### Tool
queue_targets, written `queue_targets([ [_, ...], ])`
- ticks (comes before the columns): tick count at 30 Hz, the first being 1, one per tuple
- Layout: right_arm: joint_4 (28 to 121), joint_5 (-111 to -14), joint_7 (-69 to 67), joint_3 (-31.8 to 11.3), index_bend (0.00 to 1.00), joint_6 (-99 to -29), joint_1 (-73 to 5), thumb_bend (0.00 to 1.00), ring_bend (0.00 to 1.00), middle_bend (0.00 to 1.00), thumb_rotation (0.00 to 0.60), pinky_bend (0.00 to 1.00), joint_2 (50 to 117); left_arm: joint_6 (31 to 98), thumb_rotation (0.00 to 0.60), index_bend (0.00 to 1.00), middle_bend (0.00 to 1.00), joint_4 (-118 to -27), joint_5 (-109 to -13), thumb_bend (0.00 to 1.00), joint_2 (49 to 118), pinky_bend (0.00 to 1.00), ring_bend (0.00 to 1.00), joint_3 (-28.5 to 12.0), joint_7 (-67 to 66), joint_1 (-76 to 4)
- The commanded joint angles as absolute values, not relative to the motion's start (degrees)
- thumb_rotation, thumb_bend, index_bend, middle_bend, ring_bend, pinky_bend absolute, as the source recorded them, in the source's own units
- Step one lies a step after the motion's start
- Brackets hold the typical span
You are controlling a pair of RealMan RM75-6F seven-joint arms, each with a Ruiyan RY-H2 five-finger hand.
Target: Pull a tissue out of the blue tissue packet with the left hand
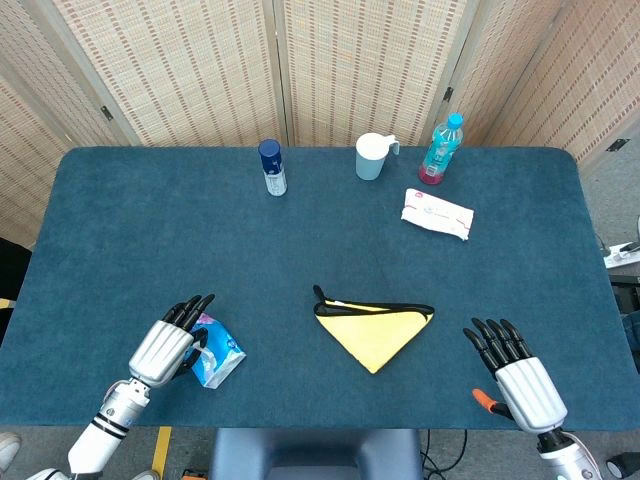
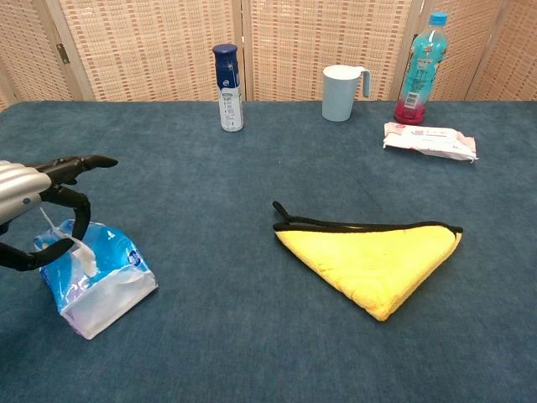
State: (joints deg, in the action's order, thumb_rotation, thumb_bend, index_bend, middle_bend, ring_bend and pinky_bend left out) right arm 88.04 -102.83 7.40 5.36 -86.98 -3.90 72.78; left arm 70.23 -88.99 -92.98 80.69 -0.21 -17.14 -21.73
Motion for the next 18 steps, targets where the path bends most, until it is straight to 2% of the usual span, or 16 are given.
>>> queue_targets([
  [1,88.03,-102.83,7.39,5.37,0.00,-87.02,-3.89,0.11,0.00,0.00,0.600,0.00,72.77,71.50,0.600,0.63,0.02,-92.01,-93.99,0.55,78.87,0.22,0.01,-0.49,-18.29,-21.94],
  [18,88.20,-103.25,7.14,5.56,0.00,-87.43,-3.84,0.11,0.00,0.00,0.600,0.00,72.50,71.92,0.600,0.64,0.02,-107.26,-91.79,0.54,70.85,0.22,0.02,-6.08,-28.42,-24.72],
])
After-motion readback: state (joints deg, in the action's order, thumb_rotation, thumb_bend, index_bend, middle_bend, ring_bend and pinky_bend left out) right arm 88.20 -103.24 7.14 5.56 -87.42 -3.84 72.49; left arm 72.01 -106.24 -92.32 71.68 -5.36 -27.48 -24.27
